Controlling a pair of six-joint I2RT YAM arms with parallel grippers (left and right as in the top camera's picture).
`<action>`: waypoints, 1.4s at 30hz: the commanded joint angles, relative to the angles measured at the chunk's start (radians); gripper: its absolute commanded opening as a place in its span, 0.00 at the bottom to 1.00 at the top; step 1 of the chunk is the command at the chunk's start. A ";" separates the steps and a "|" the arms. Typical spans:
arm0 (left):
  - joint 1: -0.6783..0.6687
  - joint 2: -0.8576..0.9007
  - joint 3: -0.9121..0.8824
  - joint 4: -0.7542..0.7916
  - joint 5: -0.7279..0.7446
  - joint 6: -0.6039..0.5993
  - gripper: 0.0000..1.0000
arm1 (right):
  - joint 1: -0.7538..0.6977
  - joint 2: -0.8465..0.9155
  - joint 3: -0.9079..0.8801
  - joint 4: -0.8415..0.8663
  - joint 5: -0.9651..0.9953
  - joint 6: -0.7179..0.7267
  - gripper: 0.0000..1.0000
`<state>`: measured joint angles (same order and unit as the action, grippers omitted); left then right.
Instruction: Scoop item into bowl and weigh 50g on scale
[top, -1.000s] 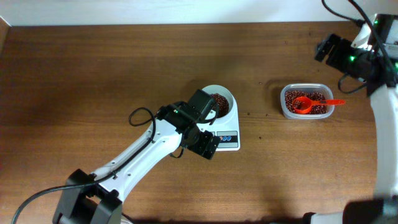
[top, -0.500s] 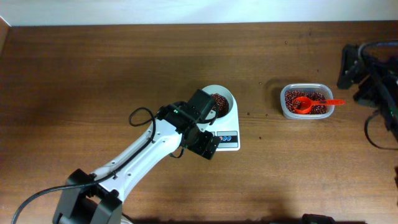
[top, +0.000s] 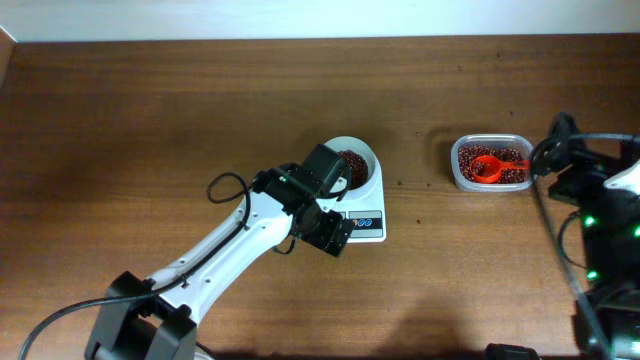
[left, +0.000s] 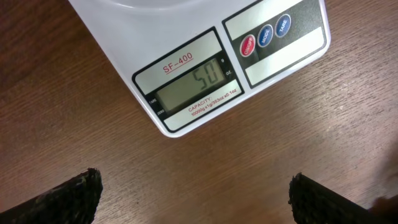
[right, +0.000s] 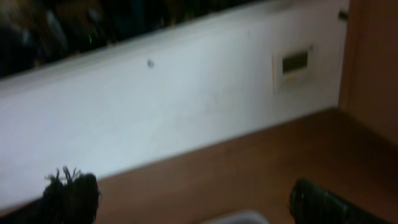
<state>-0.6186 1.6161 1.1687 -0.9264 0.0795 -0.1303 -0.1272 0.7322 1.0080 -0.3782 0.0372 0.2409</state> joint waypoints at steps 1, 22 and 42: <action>0.005 0.005 -0.006 0.002 0.011 0.012 0.99 | 0.005 -0.092 -0.192 0.182 0.024 -0.027 0.99; 0.004 0.005 -0.006 0.002 0.011 0.012 0.99 | 0.107 -0.732 -1.003 0.296 0.056 -0.040 0.99; 0.004 0.005 -0.006 0.002 0.011 0.012 0.99 | 0.107 -0.729 -1.003 0.299 -0.029 -0.240 0.99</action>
<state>-0.6186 1.6161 1.1675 -0.9260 0.0792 -0.1303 -0.0147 0.0154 0.0105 -0.0731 0.0002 -0.0181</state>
